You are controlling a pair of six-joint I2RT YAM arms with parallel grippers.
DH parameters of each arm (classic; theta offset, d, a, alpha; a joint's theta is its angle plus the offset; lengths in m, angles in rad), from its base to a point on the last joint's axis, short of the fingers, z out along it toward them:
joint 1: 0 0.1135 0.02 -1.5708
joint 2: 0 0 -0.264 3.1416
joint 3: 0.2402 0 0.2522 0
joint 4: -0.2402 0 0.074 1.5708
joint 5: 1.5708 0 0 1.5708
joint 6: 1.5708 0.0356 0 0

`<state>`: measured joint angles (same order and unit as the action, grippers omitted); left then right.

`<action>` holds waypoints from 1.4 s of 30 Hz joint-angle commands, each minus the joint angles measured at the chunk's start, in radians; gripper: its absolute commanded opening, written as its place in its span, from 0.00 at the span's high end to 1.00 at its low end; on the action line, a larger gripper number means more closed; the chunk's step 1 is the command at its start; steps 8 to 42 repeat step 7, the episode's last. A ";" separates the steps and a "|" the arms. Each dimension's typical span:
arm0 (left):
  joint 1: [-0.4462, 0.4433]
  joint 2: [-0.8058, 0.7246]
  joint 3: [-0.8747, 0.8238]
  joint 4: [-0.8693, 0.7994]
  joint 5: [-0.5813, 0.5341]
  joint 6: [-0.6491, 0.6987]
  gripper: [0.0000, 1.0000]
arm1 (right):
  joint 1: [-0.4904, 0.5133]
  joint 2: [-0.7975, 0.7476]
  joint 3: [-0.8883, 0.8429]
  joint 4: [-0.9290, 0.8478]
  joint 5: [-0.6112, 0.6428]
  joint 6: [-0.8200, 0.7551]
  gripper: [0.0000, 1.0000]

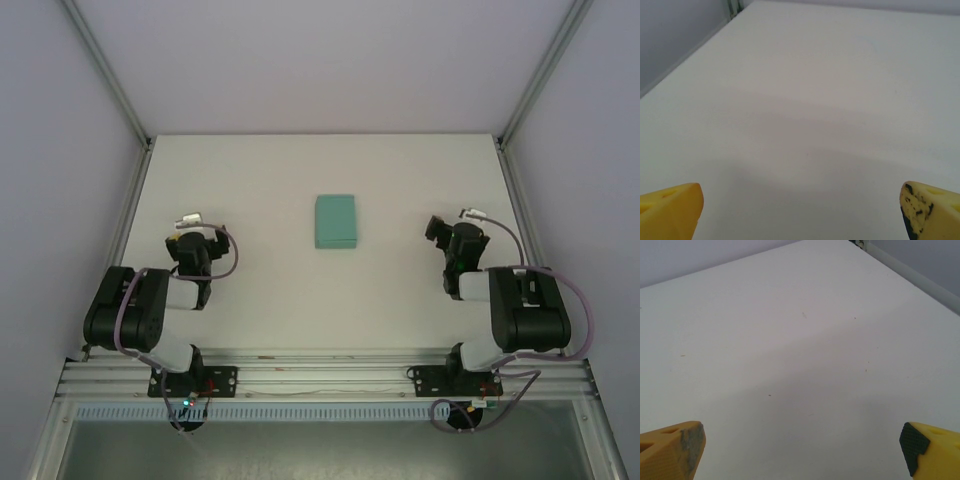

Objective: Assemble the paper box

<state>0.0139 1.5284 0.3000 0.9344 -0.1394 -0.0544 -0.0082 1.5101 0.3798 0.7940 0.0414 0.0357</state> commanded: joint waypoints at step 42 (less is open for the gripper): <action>0.005 -0.020 0.013 0.077 -0.009 0.000 0.00 | -0.003 -0.011 0.014 0.026 -0.002 -0.005 0.00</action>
